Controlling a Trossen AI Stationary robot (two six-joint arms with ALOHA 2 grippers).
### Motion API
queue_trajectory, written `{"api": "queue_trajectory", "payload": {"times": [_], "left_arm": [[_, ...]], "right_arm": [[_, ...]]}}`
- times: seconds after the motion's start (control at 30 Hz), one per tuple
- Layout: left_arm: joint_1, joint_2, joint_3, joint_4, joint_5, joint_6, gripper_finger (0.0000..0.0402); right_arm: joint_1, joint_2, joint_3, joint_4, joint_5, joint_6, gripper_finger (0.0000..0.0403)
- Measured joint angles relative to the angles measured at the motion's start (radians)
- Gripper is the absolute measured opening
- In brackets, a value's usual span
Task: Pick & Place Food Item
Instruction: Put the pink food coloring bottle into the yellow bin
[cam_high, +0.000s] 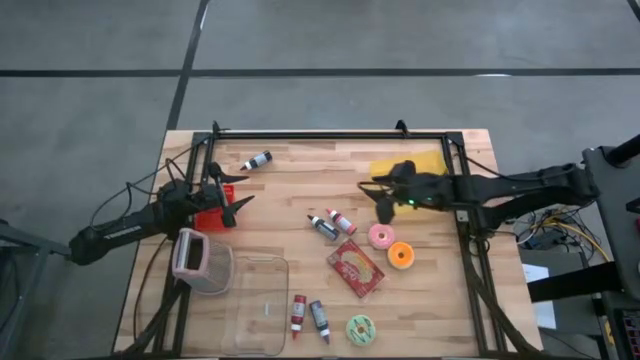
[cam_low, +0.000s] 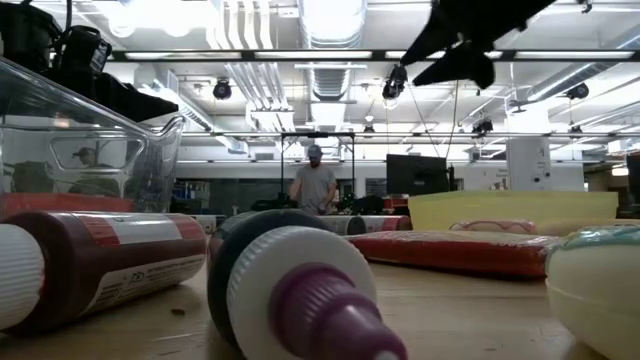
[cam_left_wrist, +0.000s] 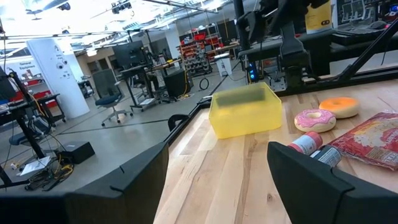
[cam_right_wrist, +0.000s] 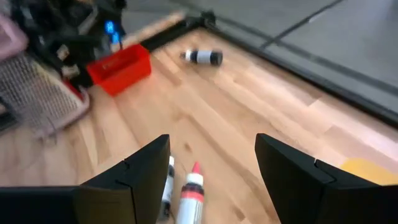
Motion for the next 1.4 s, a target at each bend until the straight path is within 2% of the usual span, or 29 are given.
{"api": "queue_trajectory", "payload": {"times": [0.13,0.4,0.5,0.7,1.1,1.4], "left_arm": [[0.0,0.0,0.0,0.0,0.0,0.0,0.0278],[0.0,0.001,0.0,0.0,0.0,0.0,0.0278],[0.0,0.001,0.0,0.0,0.0,0.0,0.0278],[0.0,0.002,0.0,0.0,0.0,0.0,0.0278],[0.0,0.002,0.0,0.0,0.0,0.0,0.0278],[0.0,0.003,0.0,0.0,-0.002,0.0,0.0278]], "right_arm": [[-0.025,0.121,0.107,-0.086,-0.002,-0.003,0.0233],[-0.031,0.376,0.353,-0.425,-0.033,0.054,0.0233],[-0.038,0.452,0.417,-0.475,-0.037,0.067,0.0233],[-0.05,0.551,0.475,-0.489,-0.059,0.053,0.0233],[-0.075,0.661,0.456,-0.468,-0.12,0.053,0.0233],[-0.071,0.753,0.454,-0.372,-0.157,0.049,0.0233]]}}
